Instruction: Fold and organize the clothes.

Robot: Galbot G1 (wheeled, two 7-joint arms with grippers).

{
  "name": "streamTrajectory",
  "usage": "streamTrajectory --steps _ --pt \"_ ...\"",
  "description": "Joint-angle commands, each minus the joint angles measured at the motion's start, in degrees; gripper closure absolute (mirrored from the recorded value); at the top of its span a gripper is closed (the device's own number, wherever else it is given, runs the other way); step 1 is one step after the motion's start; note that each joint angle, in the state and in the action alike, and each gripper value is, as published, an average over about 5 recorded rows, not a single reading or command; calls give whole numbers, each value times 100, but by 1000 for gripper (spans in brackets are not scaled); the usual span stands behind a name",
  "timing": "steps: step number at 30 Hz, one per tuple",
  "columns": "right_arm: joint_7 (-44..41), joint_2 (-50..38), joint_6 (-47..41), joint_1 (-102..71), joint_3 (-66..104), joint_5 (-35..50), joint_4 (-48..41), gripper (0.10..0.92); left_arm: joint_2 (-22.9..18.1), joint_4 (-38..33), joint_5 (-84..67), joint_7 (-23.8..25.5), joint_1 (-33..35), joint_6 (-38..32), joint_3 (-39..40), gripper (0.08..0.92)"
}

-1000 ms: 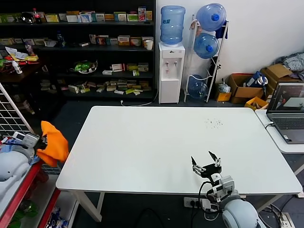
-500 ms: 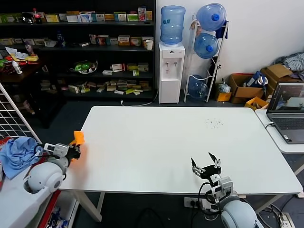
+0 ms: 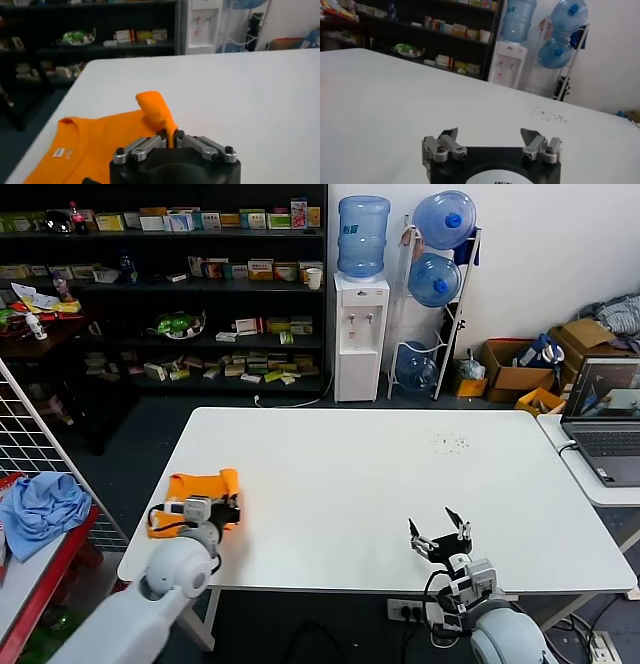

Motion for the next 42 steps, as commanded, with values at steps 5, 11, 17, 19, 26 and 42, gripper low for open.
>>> streamTrajectory --steps 5,11,17,19,26,42 --pt "-91 -294 211 -281 431 173 -13 203 -3337 1356 1037 -293 -254 -704 688 846" --pt "-60 -411 167 -334 571 280 -17 203 -3826 1805 1237 -103 -346 -1406 728 846" --pt "-12 -386 114 -250 544 323 -70 203 -3826 1957 973 275 -382 -2203 752 840" --pt "0 -366 101 -205 510 325 -91 203 -3826 1865 845 431 -342 -2374 798 809" --pt "11 -365 106 -129 445 351 -129 203 -3182 1141 1180 970 -44 -2728 1000 617" --pt "-123 4 587 -72 855 192 -404 203 -258 108 3073 2067 1811 -3763 -598 194"
